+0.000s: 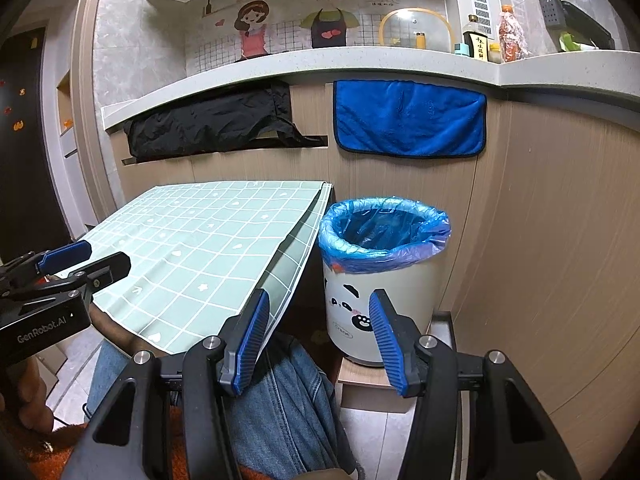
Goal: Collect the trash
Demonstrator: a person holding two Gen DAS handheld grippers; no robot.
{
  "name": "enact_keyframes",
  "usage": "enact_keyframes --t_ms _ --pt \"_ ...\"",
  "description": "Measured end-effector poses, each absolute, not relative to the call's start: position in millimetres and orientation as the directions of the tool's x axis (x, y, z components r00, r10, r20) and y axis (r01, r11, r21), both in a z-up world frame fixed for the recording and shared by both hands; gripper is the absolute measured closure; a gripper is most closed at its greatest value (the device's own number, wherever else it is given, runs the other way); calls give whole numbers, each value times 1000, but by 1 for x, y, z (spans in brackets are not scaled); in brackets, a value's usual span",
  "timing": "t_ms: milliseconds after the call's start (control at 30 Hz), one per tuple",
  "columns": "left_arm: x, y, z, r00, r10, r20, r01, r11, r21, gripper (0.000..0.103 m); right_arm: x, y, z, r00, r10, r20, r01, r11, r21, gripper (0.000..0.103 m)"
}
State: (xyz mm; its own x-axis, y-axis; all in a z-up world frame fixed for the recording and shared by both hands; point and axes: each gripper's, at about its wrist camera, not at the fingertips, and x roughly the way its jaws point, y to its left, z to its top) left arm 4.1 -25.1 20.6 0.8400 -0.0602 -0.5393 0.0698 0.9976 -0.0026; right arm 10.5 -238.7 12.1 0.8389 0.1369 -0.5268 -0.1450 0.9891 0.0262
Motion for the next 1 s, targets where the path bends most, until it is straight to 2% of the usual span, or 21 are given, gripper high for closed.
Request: enact_keyframes --t_ms 1000 --pt "3 -25 20 833 -88 -546 96 995 -14 35 7 -239 14 841 130 -526 -135 990 28 54"
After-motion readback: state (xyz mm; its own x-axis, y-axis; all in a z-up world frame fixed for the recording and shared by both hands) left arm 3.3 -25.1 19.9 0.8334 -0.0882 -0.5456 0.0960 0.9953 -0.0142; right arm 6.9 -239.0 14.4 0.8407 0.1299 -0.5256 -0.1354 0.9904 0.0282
